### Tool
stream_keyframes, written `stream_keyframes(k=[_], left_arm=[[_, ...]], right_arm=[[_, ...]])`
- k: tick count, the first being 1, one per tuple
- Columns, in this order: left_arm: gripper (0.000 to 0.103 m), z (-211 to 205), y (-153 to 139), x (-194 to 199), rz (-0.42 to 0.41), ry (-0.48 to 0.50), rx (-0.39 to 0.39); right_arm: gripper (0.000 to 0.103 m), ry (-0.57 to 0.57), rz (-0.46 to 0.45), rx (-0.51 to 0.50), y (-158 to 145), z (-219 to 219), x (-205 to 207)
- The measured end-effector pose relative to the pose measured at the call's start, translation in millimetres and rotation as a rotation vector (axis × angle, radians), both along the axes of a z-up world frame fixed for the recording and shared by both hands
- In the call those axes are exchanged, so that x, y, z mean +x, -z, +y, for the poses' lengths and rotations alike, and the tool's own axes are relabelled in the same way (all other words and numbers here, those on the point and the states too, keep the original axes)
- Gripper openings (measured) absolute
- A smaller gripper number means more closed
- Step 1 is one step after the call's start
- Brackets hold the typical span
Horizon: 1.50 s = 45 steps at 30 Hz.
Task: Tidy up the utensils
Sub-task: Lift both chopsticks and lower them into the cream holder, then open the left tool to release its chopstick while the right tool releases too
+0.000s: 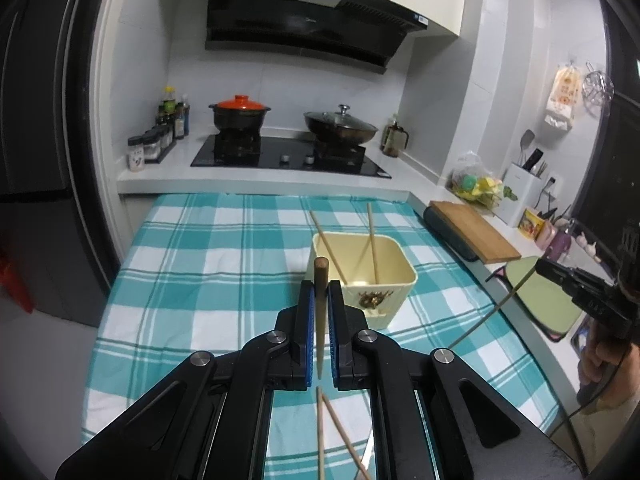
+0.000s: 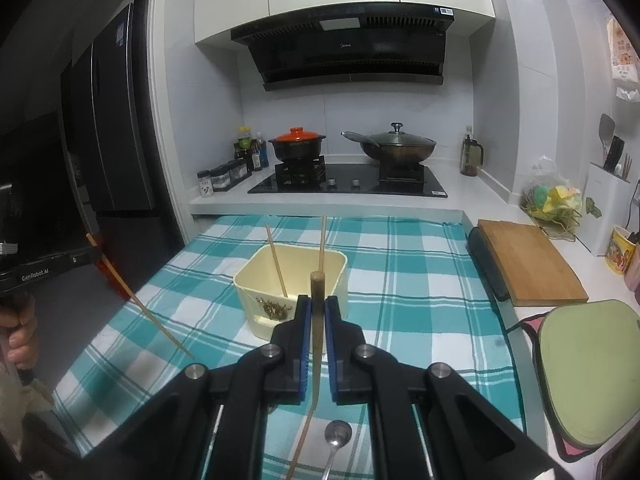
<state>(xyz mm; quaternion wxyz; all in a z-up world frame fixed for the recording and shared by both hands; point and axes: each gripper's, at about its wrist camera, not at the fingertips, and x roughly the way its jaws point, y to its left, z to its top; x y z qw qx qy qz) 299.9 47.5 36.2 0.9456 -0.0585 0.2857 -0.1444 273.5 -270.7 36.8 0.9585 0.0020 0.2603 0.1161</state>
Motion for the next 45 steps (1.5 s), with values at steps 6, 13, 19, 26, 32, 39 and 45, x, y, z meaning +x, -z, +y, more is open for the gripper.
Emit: stream_keyframes(k=[6,13,19,26,32,39,45], left_arm=[[0.004,-9.5,-46.4,13.7,-0.098,0.012,-0.015],[0.004,-46.5,-82.8,58.2,-0.184,0.025,0.017],[0.004,-81.3,-56.2,114.2,-0.082,0.037,0.055],[0.005,-105.2,16.0,179.4,0.139,0.067,0.077],[0.042,-107.9,39.4,197.6,0.206,0.027,0.069],[0.080,-78.9,0.6,158.3,0.084,0.004,0.136],[0.091,-40.8,6.5,83.9,0.087,0.031,0.262]], right_arm=[[0.007,-0.001,-0.084,0.001,-36.6,8.3,10.9],[0.007,-0.032,-0.179,-0.021,-82.8,30.6,54.6],[0.007,-0.070,-0.090,-0.047,-67.5,50.3,114.2],[0.007,-0.106,0.116,-0.092,-2.0,65.2,181.3],[0.045,-0.113,0.206,0.033,38.0,59.4,216.9],[0.046,-0.070,0.085,0.054,12.6,42.0,192.6],[0.056,-0.054,0.043,-0.035,2.8,17.9,136.2]])
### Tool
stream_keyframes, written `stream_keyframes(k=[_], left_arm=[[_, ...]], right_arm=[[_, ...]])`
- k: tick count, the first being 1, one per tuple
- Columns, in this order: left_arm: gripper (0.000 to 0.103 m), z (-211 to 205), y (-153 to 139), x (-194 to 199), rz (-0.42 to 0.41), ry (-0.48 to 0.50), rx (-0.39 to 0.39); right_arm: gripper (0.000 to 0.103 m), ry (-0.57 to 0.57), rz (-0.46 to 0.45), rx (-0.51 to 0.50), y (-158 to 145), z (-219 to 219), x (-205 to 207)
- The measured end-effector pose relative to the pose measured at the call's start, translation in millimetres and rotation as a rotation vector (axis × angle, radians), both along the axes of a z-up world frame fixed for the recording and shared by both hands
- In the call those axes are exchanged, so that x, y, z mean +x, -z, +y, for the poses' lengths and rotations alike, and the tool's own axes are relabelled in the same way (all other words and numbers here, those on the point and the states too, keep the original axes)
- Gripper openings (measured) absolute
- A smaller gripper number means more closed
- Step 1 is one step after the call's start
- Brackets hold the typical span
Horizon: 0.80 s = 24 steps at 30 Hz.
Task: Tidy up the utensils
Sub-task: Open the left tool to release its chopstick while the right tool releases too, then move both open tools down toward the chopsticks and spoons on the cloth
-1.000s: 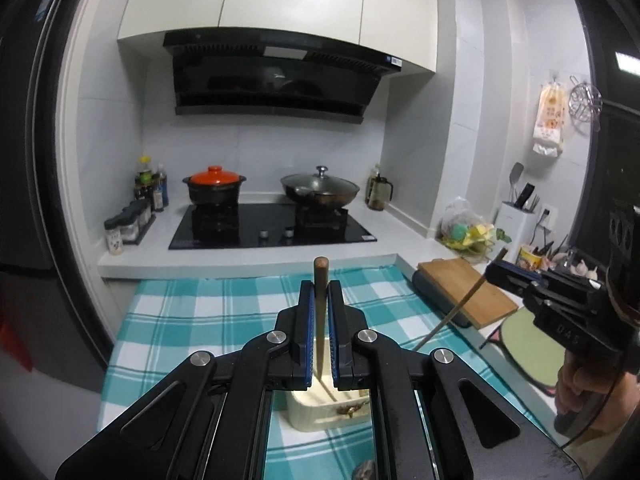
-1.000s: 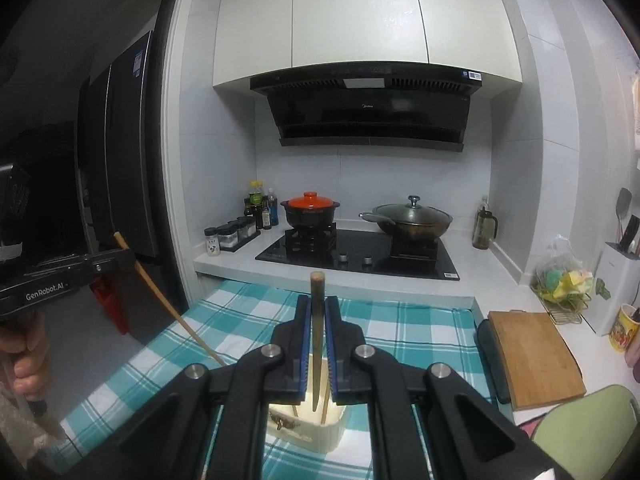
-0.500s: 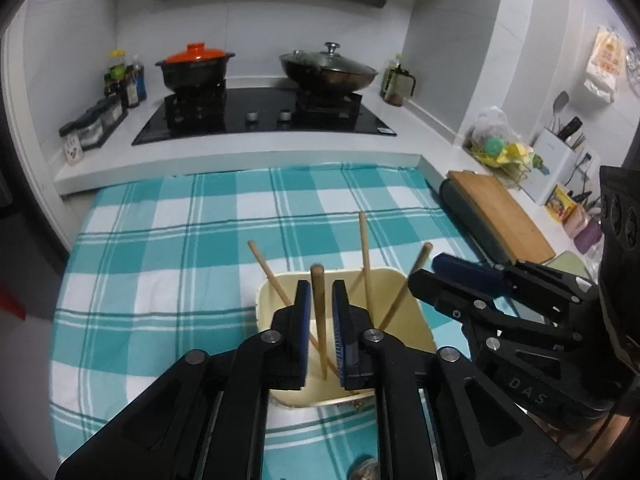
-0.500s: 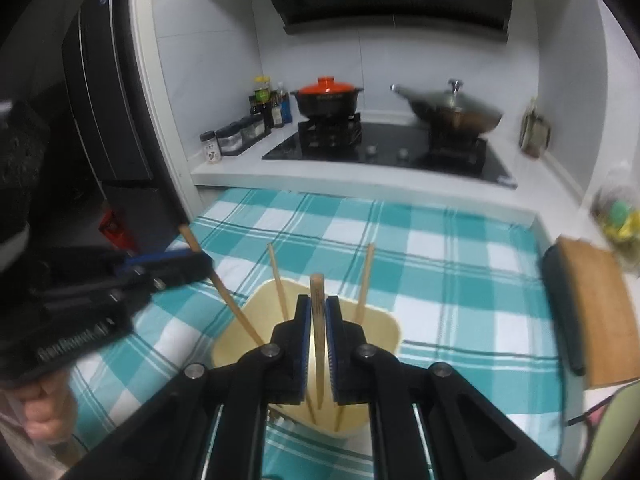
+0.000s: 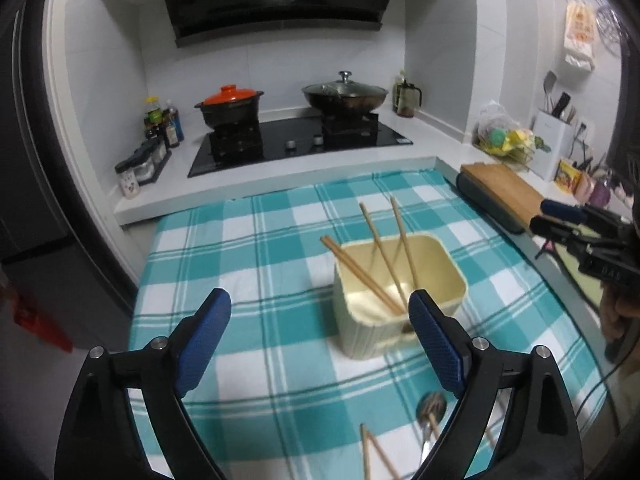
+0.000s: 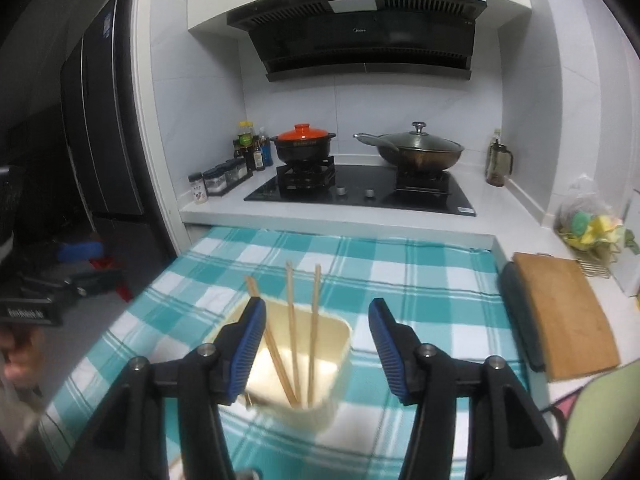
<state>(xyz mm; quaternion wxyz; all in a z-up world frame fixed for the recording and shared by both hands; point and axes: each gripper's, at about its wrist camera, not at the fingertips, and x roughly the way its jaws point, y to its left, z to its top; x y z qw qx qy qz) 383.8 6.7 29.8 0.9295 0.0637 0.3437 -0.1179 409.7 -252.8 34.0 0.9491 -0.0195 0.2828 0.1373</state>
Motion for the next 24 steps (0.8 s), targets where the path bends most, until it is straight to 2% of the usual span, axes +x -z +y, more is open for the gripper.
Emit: stream_keyframes(k=[5,9,12,17,20,24], left_arm=[[0.096,27.6,35.3,-78.5,0.049,0.012,0.066],[0.096,38.2,74.5,-133.9,0.090,-0.002,0.037],[0.096,33.3,105.2,-169.7,0.087,-0.030,0.011],[0.096,21.7,139.2,-195.3,0.112,-0.070,-0.134],[0.096,15.4,156.7,-199.5,0.124,-0.107,-0.138],[0.096,8.5,171.2,-208.2,0.129,-0.120,-0.096]], right_arm=[[0.056,0.013,0.089,-0.096,27.9,-15.7,-61.0],[0.056,0.024,0.165,-0.156,61.5,-20.1,-111.9],[0.056,0.048,0.180,-0.199,83.5,-17.2,-154.2],[0.056,0.125,0.168,-0.179,113.5,-4.7,-214.8],[0.056,0.177,0.172,-0.147,128.0,-0.7,-229.4],[0.056,0.234,0.183,-0.162,145.9,2.2,-239.7]])
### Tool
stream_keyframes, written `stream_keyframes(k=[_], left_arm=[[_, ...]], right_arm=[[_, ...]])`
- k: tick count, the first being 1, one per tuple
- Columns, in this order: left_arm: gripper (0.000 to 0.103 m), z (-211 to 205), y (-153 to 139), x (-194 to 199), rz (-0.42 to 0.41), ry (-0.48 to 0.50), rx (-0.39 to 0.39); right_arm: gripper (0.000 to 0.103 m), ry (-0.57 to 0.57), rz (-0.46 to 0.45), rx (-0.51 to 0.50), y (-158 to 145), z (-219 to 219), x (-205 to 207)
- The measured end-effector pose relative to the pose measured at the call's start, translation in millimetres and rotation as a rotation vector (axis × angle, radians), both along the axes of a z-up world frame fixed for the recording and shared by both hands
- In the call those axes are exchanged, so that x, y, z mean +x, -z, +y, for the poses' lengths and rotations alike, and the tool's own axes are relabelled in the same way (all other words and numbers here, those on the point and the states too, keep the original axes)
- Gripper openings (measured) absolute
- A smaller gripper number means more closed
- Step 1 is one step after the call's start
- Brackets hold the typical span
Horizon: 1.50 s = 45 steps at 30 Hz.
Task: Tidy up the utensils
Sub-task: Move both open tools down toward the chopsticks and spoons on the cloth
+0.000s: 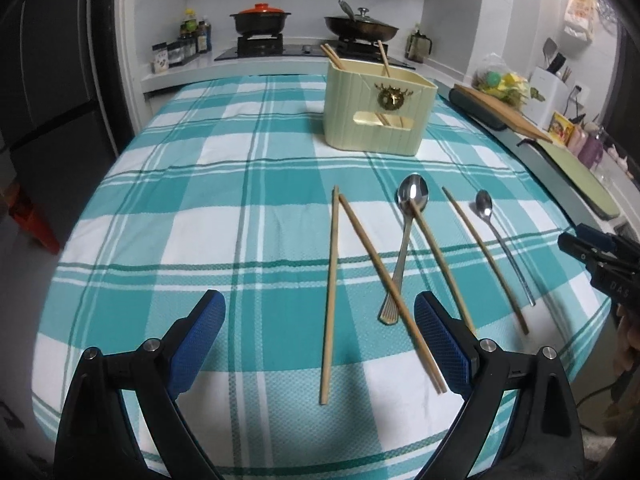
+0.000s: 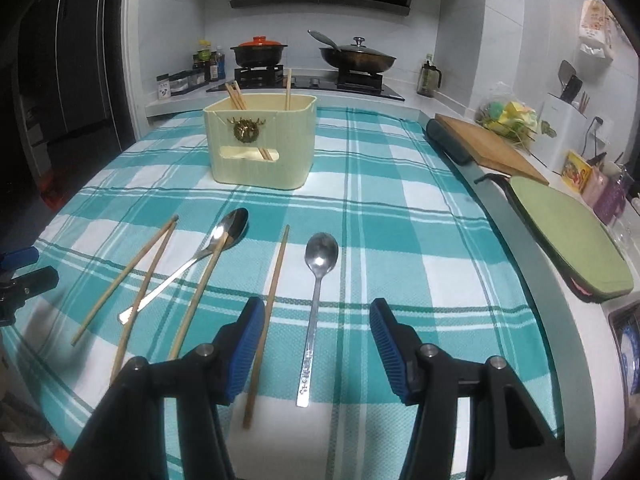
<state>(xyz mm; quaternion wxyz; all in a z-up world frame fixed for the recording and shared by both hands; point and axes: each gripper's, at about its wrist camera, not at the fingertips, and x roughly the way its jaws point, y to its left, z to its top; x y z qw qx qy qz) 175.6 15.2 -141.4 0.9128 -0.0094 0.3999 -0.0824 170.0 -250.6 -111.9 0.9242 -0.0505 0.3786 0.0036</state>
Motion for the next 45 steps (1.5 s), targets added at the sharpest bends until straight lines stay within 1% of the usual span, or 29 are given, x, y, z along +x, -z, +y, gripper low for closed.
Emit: stream_keyframes(k=[5,10,15,24,36,40,45], left_arm=[[0.096,-5.2,11.3,-2.7,0.022,-0.008,-0.023],[0.096,-11.1,14.6,-2.1,0.018,-0.010,0.009],[0.096,-11.5,17.8,-1.0,0.023,-0.019,-0.001],[0.096,-9.6,22.8,2.9,0.034,-0.034,0.004],[0.096,-7.0,29.1,7.0,0.041,-0.053,0.011],[0.096,-2.8,30.7,9.3,0.043,-0.065,0.009],[0.096,4.6,35.6,16.4,0.058,-0.079,0.004]], right_arm=[[0.056,0.049,0.014,-0.025,18.4,-5.6,-7.3],[0.056,0.073,0.041,-0.024,33.5,-10.6,-6.2],[0.056,0.093,0.053,-0.020,42.5,-16.1,-6.4],[0.056,0.102,0.071,-0.020,52.4,-19.3,-5.8],[0.056,0.099,0.079,-0.031,57.4,-18.0,-1.4],[0.056,0.101,0.073,-0.015,58.5,-19.1,-0.8],[0.056,0.109,0.055,0.028,60.0,-23.5,-1.7]])
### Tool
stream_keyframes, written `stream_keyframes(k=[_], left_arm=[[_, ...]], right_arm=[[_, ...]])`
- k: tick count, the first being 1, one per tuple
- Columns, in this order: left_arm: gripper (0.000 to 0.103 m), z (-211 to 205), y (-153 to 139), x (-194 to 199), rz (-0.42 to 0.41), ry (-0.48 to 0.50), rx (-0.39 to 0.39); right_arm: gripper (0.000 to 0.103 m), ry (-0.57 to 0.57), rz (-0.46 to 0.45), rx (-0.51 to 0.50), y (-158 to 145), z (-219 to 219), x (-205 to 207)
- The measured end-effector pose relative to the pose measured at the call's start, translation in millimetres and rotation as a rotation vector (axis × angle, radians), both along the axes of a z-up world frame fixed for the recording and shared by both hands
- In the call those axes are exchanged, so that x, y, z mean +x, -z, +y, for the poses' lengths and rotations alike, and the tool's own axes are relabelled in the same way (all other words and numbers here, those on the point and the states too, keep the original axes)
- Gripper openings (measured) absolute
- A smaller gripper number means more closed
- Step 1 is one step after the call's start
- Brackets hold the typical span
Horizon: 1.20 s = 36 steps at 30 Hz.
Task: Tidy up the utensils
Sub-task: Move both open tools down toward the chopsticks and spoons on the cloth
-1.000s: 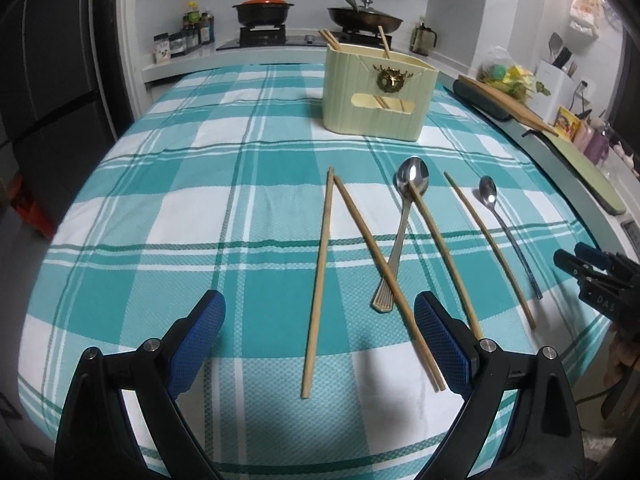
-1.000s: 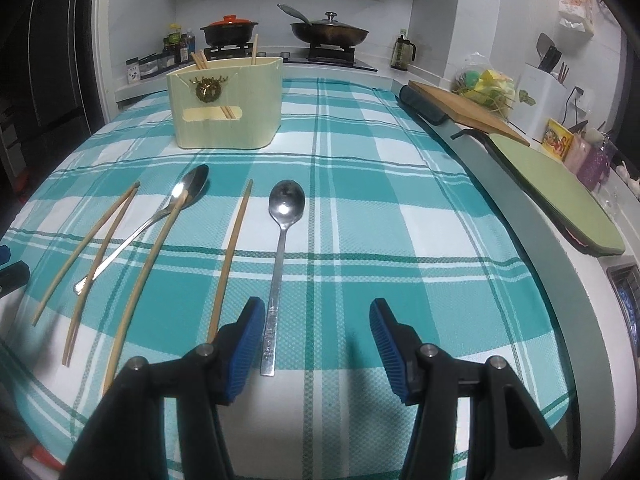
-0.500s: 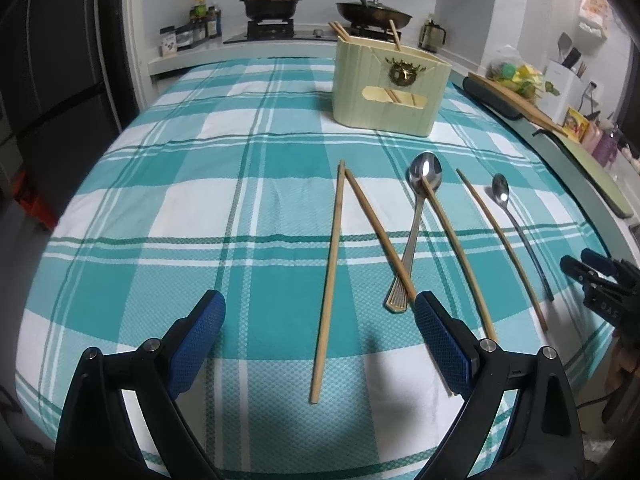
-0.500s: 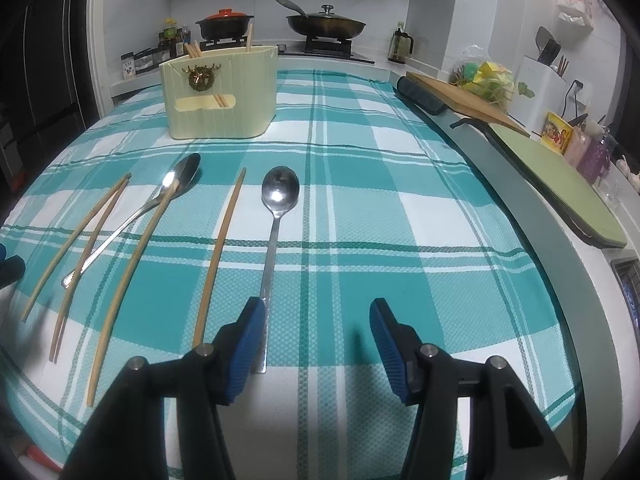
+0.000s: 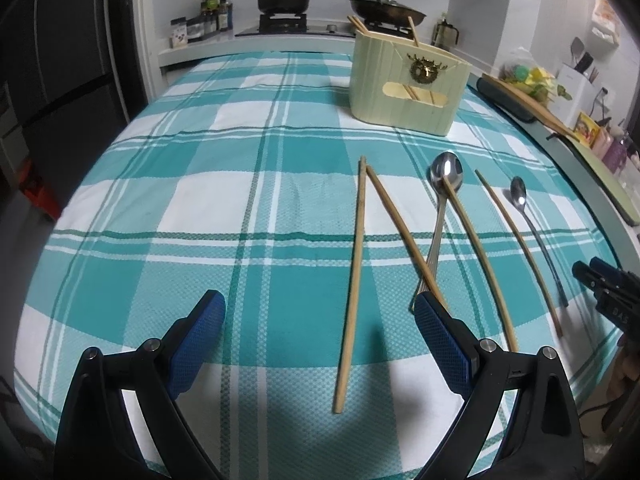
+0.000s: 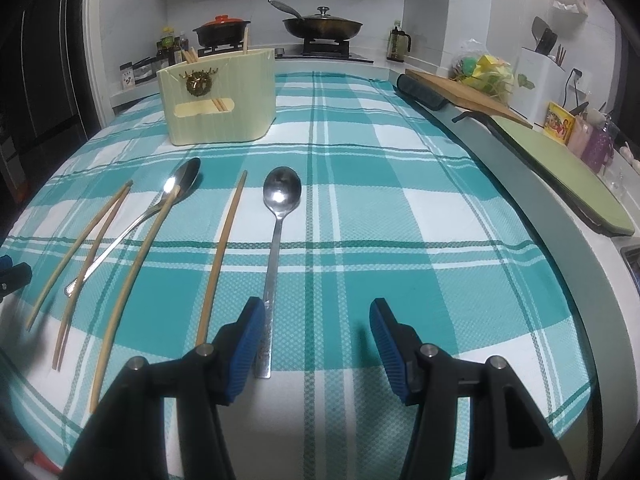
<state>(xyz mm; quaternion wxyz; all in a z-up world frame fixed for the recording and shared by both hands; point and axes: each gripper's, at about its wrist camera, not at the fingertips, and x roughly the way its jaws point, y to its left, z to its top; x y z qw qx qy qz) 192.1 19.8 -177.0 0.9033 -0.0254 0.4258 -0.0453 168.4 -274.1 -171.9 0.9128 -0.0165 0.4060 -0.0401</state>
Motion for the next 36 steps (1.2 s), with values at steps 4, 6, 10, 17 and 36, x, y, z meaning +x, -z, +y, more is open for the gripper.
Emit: stream_keyframes(k=[4,6,10,17,36], left_arm=[[0.096,0.4,-0.7,9.9,0.003,0.019,0.014],[0.096,-0.7,-2.8,16.6,-0.002,0.034,0.031],[0.096,-1.0,-3.5,36.2,0.003,0.066,0.048],[0.096,-6.8,10.1,76.9,0.057,0.123,0.084],[0.096,-18.8,33.5,117.7,0.076,0.131,0.163]], right_arm=[[0.056,0.003,-0.009,0.015,0.6,-1.2,1.3],[0.056,0.005,-0.014,0.024,-0.1,-1.6,2.4],[0.056,0.000,-0.010,0.044,-0.7,-3.0,6.8],[0.056,-0.069,0.033,0.074,0.7,3.9,36.7],[0.056,-0.075,0.091,0.126,22.4,2.7,84.5]])
